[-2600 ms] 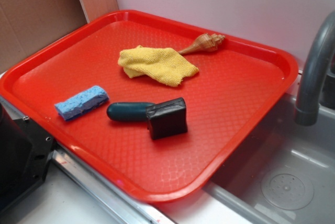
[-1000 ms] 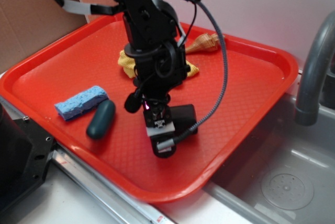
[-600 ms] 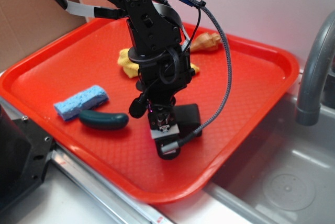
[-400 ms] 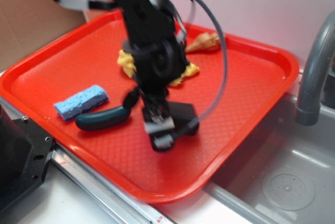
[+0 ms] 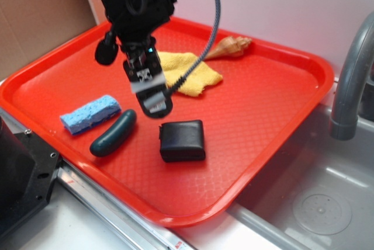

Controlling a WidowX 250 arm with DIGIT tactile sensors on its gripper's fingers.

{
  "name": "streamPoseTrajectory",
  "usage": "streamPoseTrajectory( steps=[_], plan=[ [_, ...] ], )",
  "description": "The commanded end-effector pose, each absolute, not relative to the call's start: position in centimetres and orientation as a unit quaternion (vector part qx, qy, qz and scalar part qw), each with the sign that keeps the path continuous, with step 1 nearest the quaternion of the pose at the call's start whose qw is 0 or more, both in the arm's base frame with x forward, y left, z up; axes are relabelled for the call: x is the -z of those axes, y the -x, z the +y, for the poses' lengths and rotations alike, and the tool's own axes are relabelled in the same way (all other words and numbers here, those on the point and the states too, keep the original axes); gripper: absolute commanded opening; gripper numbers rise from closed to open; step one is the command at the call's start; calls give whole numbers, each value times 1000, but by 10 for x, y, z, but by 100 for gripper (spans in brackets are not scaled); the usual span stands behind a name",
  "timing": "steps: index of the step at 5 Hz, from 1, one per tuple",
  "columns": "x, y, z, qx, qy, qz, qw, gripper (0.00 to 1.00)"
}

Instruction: Grab the black box.

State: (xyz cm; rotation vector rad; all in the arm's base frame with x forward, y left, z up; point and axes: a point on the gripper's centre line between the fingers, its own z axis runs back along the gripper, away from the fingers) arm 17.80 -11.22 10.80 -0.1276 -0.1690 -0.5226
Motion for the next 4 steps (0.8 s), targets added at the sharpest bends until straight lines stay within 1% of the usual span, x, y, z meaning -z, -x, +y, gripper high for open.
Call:
streamPoseTrajectory(
  steps=[1,2,3,4],
  plan=[
    [-74,-183,-134,323,99,-64,939,100],
    [-41,-179,-143,335,91,-24,938,100],
    [-15,-175,-145,331,76,19,940,100],
    [0,-172,-140,324,50,38,944,100]
  ],
)
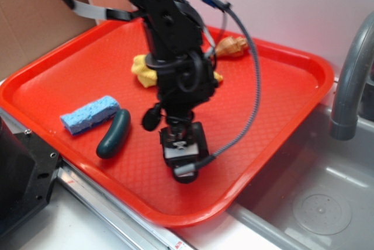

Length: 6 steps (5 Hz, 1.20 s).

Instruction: Grab the black box.

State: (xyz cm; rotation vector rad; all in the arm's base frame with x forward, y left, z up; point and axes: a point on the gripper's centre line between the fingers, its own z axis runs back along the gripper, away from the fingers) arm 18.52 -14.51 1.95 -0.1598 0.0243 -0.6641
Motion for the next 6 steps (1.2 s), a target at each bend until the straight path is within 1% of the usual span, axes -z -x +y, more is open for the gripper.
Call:
streamPoseTrajectory(
  steps=[1,2,3,4,5,6],
  plan=[
    [-15,-175,-138,310,47,13,949,0],
    [-62,-178,-124,274,34,-39,960,0],
    [-112,-179,-93,154,11,-81,985,0],
    [-158,-174,-39,29,49,-155,986,0],
    [-196,-177,-7,-63,41,-165,983,0],
    [-212,-186,-2,-79,48,-173,981,0]
  ],
)
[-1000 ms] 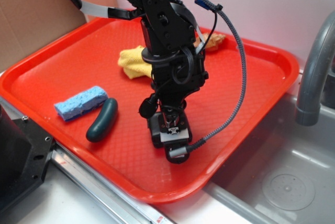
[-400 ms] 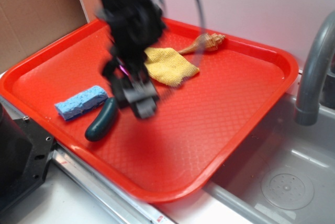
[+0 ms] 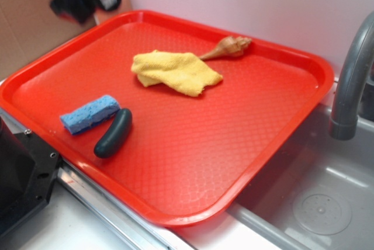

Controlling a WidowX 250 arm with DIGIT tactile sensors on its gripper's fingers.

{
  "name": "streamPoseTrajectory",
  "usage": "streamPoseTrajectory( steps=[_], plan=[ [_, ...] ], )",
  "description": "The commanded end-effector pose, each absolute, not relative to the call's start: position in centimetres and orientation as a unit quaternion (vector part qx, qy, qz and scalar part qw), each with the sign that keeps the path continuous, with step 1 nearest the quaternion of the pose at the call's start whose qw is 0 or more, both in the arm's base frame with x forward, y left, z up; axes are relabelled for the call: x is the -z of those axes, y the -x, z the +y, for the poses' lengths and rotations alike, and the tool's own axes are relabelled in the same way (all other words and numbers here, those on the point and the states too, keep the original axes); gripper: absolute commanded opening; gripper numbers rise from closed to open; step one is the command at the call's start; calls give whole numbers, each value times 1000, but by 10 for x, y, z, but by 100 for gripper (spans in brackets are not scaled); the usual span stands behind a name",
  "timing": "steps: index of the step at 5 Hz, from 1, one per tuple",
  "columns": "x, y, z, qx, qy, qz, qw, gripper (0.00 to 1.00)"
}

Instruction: Grab the black box.

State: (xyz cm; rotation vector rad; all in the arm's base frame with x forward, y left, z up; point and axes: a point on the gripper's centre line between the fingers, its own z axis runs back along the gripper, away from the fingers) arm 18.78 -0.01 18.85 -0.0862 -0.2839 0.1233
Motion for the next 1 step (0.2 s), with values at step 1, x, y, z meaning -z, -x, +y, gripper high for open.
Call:
streamPoseTrajectory(
  steps=[1],
  plan=[
    [-198,-195,-7,-80,24,-133,988,0]
  ],
)
